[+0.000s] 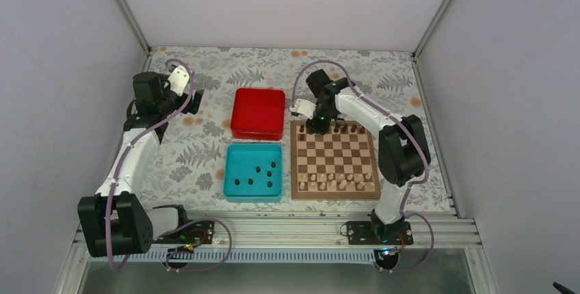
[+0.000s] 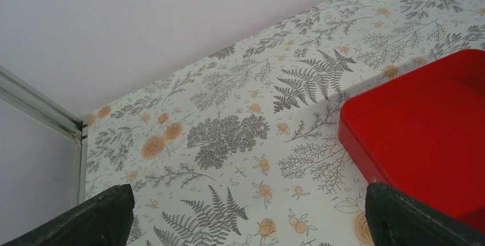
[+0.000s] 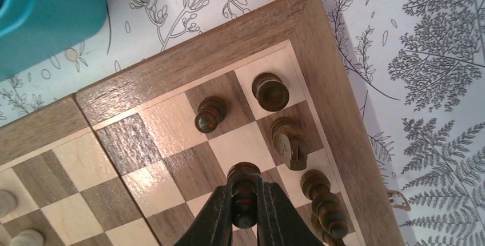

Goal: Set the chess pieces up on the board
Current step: Place the chess piece on the chessboard.

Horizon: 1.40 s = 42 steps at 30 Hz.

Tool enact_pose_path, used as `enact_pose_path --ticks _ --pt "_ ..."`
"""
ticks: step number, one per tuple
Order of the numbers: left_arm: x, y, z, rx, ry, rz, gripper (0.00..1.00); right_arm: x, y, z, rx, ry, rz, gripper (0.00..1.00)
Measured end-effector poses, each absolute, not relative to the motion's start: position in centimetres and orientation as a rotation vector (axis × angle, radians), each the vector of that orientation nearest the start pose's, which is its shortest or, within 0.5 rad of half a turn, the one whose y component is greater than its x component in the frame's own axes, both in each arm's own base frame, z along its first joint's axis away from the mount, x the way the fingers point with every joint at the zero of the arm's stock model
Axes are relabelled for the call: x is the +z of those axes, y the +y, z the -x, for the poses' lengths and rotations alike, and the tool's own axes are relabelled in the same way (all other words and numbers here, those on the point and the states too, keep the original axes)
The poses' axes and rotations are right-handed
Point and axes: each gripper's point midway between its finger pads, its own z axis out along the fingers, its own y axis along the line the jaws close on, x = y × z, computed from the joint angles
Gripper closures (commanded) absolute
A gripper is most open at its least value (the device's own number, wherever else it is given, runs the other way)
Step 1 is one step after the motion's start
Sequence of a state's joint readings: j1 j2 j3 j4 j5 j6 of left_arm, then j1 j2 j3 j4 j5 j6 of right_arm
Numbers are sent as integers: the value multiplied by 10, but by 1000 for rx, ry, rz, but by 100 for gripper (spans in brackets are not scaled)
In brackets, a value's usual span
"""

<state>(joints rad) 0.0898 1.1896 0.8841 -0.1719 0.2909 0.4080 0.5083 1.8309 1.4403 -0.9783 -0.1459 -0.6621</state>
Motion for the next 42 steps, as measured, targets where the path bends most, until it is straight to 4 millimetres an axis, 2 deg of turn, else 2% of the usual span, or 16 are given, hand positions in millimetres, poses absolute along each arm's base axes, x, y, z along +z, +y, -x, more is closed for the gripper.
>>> enact_pose_path --ticks 10,28,39,42 --pt "232 -15 -388 12 1967 -499 0 67 208 -324 213 2474 1649 92" --pt "232 -16 -388 6 1965 -503 0 56 210 -323 236 2494 1665 89" --pt "231 -16 -388 5 1966 -503 0 56 210 -321 242 2497 1674 71" --pt "231 -16 -388 5 1966 -503 0 62 210 -319 255 2500 1683 69"
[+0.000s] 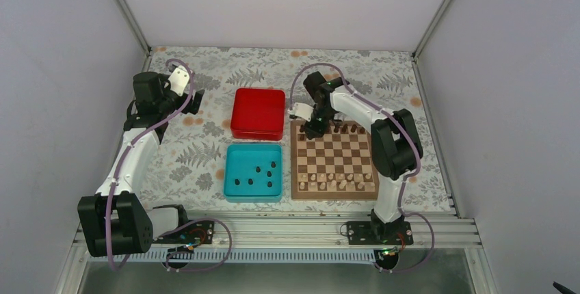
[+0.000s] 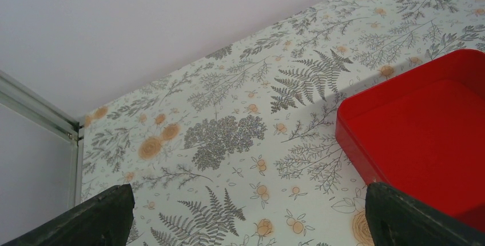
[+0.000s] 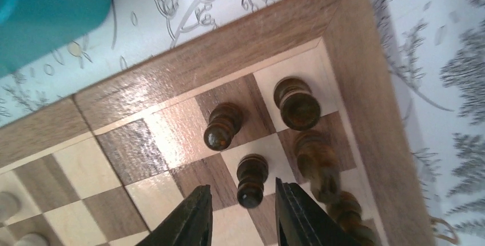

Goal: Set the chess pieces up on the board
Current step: Place the chess piece on the chessboard, then pick up the chess piece from the storage box.

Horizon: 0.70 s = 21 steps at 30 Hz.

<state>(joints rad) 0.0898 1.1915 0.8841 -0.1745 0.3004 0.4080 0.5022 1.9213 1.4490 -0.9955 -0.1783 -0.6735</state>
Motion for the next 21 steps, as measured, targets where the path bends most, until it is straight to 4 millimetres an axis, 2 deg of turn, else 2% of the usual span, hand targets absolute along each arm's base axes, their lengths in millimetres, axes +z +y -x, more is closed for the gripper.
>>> enact_pose_path --ticks 3,7,9,11,13,17,21 --pt "231 -16 -388 5 1966 -503 0 82 215 -325 260 2469 1675 68" --pt "231 -16 -388 5 1966 -503 0 130 233 -332 262 2361 1662 64" --pt "231 -16 -388 5 1966 -503 0 152 250 -327 260 2288 1678 63" --pt "231 -16 -388 5 1966 -503 0 165 267 -317 257 2234 1715 61" --pt "231 -16 -388 5 1967 -503 0 166 297 -291 261 2158 1818 59" --pt "231 -16 -388 5 1966 -503 0 153 337 -246 263 2072 1997 58" --pt "231 -16 -388 5 1966 -503 0 129 363 -220 251 2033 2124 57"
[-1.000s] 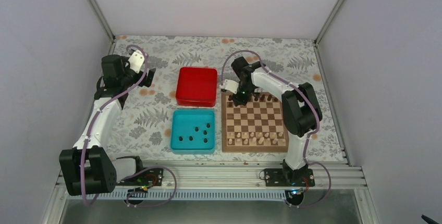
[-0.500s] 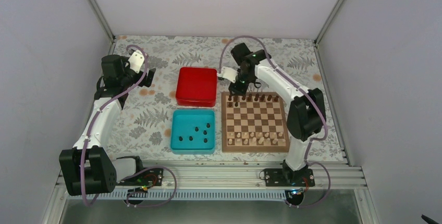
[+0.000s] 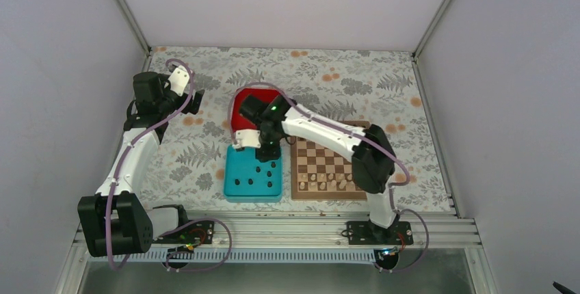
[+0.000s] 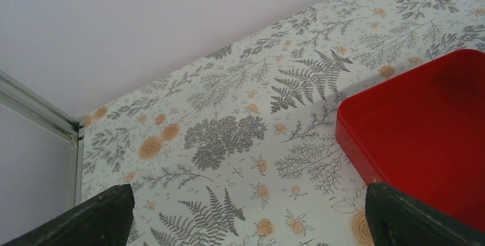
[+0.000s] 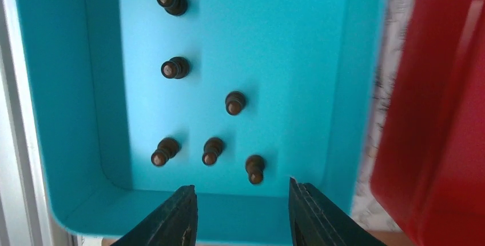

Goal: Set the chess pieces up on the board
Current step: Pick up the chess piece from the storage box.

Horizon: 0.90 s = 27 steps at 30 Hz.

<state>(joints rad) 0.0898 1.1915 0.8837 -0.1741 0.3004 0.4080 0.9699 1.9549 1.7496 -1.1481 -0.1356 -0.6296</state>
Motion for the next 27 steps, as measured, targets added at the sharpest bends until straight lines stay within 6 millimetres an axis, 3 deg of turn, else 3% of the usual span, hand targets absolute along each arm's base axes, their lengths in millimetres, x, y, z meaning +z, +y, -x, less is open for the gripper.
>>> enact_pose_path --ticks 9,14,21,27 --pt "231 -16 -388 5 1966 -503 0 54 380 -203 168 2066 2288 52" --pt "231 -16 -388 5 1966 -503 0 46 385 -205 152 2054 2289 52" --pt "231 -16 -388 5 1966 -503 0 38 389 -207 154 2052 2295 59" --pt "231 -15 -388 7 1967 -500 0 22 387 -204 159 2074 2329 79"
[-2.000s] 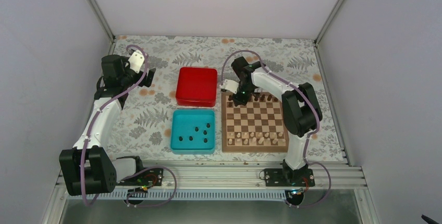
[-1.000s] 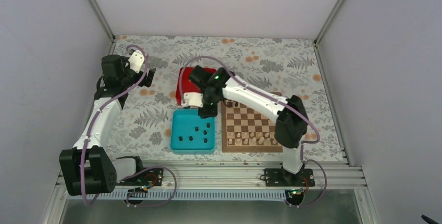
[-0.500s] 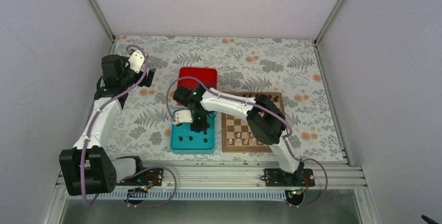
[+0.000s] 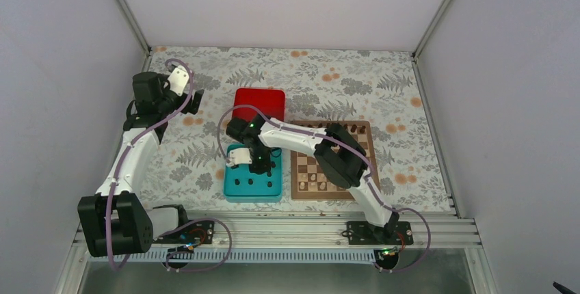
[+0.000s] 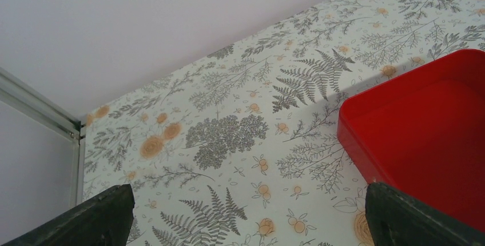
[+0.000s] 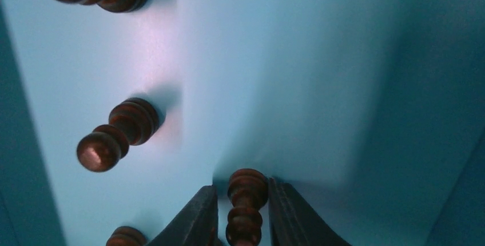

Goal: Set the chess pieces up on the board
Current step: Pick up the chess piece from the storage box, then place the chess piece on the chessboard.

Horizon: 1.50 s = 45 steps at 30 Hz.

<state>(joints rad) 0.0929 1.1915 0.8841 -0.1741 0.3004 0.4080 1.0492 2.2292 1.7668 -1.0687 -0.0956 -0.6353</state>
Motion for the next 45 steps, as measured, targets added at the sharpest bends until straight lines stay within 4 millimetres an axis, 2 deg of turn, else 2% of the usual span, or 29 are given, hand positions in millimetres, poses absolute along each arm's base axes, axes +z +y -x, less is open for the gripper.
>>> enact_pose_path --ticks 8,13,17,21,25,27,30,32,34,36,39,45 --pt "231 -14 -388 8 1967 -498 0 20 390 -200 177 2076 2336 92" --pt "231 -14 -388 8 1968 -497 0 26 391 -199 197 2069 2330 95" --pt "231 -14 -388 9 1968 -497 0 46 386 -203 203 2060 2290 95" --pt "231 -14 -388 9 1968 -497 0 82 372 -212 214 2059 2208 95" --pt "231 -14 -388 9 1968 -497 0 117 336 -234 214 2112 2070 94" --pt "231 -14 -388 9 1968 -497 0 128 309 -251 201 2172 1979 94" --pt "231 -14 -388 9 1968 -497 0 129 263 -274 170 2293 1852 93" --pt "231 -14 -388 9 1968 -497 0 121 232 -286 146 2385 1785 93" --pt "231 -14 -388 9 1968 -497 0 112 211 -291 136 2450 1749 93" --pt "231 -14 -388 9 1968 -497 0 103 196 -291 134 2498 1732 93" --pt "231 -14 -388 9 1968 -497 0 95 185 -292 135 2532 1717 92" --pt "231 -14 -388 9 1968 -497 0 75 176 -299 135 2570 1701 92"
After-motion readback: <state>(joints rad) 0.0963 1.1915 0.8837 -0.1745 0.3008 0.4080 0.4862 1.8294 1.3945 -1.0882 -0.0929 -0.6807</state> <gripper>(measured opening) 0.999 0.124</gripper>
